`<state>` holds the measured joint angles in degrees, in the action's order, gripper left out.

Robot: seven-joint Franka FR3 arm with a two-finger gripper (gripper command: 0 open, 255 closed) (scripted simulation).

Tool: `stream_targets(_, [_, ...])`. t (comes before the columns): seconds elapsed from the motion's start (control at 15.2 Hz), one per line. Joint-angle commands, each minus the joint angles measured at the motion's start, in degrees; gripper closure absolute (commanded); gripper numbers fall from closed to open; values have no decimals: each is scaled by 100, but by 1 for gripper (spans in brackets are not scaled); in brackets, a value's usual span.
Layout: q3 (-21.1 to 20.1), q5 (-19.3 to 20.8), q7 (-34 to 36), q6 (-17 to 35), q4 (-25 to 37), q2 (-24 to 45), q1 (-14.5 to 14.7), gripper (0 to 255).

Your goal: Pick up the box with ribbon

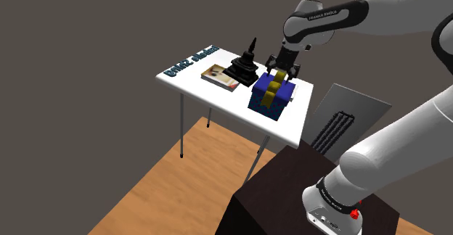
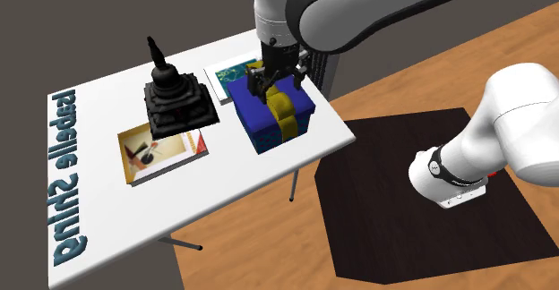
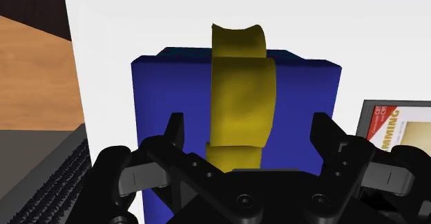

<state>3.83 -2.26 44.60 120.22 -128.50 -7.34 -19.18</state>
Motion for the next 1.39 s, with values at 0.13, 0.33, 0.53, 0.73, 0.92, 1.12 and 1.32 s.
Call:
stream_targets(0.13, [16,-8,116,285,-116,180,-27,0])
stream_targets(0.33, [18,-24,98,519,-238,292,-25,0])
stream_targets(0.53, [18,-34,88,642,-298,356,-24,0])
stream_targets(0.73, [24,-33,78,632,-281,363,-30,255])
stream_targets(0.92, [24,-33,78,630,-278,364,-29,255])
stream_targets(1.12, [26,-33,74,635,-281,366,-31,255])
stream_targets(1.32, [18,-22,101,486,-223,274,-26,255])
